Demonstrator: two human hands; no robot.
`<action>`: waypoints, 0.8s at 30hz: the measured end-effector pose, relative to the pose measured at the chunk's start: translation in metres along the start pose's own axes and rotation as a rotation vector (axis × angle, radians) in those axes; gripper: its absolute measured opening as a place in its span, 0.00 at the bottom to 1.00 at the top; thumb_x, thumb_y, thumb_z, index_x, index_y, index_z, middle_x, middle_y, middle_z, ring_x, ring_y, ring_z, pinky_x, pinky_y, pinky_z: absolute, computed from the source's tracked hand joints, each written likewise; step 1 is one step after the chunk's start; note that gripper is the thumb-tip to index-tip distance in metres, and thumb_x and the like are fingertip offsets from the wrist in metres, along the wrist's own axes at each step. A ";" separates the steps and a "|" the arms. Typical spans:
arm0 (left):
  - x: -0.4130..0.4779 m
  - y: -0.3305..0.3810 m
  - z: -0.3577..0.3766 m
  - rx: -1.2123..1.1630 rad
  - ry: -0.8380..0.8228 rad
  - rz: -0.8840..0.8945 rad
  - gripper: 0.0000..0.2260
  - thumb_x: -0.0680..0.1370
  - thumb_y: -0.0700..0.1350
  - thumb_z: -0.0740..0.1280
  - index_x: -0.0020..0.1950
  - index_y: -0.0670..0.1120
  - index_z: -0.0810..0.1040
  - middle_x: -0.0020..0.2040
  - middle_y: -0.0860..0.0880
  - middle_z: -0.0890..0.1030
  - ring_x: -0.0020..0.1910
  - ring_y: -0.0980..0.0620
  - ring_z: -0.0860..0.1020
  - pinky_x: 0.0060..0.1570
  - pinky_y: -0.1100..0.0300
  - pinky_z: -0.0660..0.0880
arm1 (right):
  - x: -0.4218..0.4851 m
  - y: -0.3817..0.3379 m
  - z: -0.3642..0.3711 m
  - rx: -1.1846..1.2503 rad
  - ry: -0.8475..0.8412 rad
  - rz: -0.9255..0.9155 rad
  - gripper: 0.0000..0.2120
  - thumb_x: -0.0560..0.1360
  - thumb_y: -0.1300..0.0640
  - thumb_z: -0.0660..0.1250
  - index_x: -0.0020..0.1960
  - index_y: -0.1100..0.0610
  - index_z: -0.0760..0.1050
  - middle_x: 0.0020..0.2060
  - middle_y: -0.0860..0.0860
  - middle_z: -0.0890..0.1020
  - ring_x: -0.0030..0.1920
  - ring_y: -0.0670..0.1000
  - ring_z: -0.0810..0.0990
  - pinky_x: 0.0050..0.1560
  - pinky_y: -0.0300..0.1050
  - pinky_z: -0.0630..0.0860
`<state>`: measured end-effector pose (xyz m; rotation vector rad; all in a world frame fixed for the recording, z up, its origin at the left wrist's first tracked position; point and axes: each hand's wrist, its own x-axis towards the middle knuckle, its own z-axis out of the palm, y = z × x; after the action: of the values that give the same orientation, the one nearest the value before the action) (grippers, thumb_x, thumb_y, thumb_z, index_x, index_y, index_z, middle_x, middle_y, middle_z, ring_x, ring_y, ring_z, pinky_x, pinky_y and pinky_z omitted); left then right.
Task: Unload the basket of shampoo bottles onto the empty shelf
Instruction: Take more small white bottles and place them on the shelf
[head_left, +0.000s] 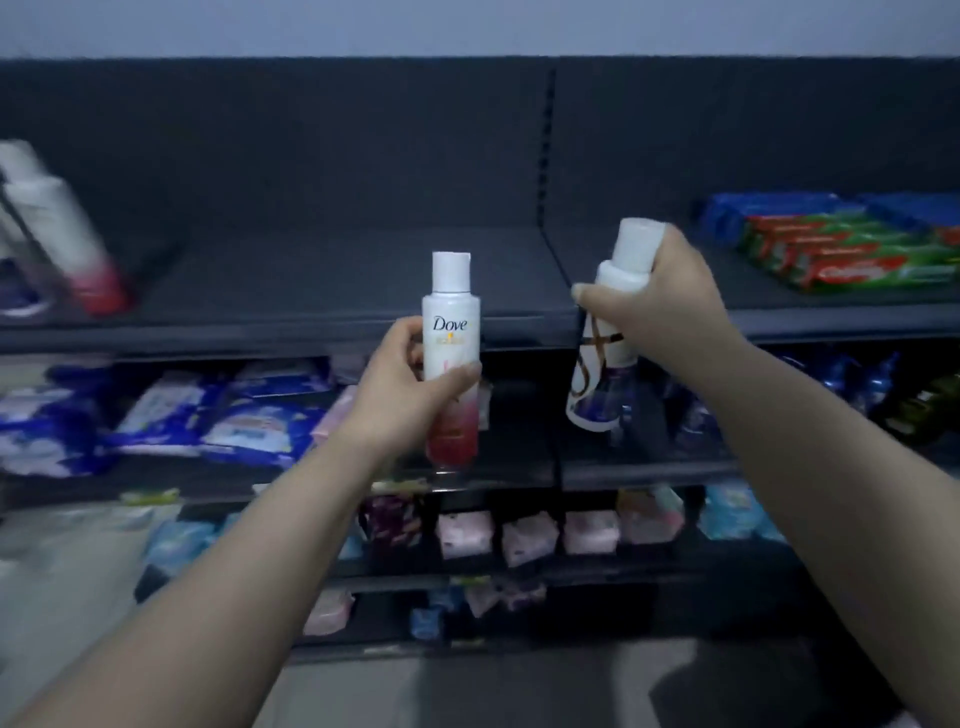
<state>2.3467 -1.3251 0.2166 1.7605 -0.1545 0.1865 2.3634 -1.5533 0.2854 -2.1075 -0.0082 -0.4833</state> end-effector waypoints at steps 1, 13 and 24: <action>0.000 0.000 -0.025 0.017 0.029 0.004 0.17 0.72 0.43 0.74 0.54 0.56 0.72 0.49 0.55 0.82 0.42 0.65 0.81 0.40 0.66 0.77 | 0.002 -0.017 0.016 0.037 -0.017 -0.011 0.25 0.67 0.48 0.74 0.59 0.51 0.66 0.47 0.47 0.74 0.46 0.49 0.76 0.38 0.42 0.72; -0.005 -0.016 -0.221 0.134 0.369 0.014 0.18 0.71 0.45 0.75 0.54 0.58 0.71 0.49 0.55 0.81 0.43 0.64 0.80 0.40 0.69 0.74 | 0.028 -0.144 0.184 0.399 -0.244 -0.159 0.26 0.67 0.40 0.70 0.56 0.51 0.64 0.48 0.48 0.76 0.48 0.50 0.79 0.47 0.52 0.80; 0.033 -0.028 -0.324 0.187 0.710 0.013 0.20 0.73 0.38 0.73 0.59 0.50 0.69 0.50 0.54 0.80 0.46 0.59 0.78 0.42 0.68 0.75 | 0.086 -0.198 0.320 0.541 -0.379 -0.256 0.20 0.73 0.44 0.68 0.57 0.49 0.62 0.46 0.44 0.76 0.43 0.41 0.77 0.39 0.38 0.72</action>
<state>2.3722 -1.0015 0.2588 1.7740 0.3761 0.8387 2.5121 -1.1993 0.3213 -1.6361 -0.5705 -0.1894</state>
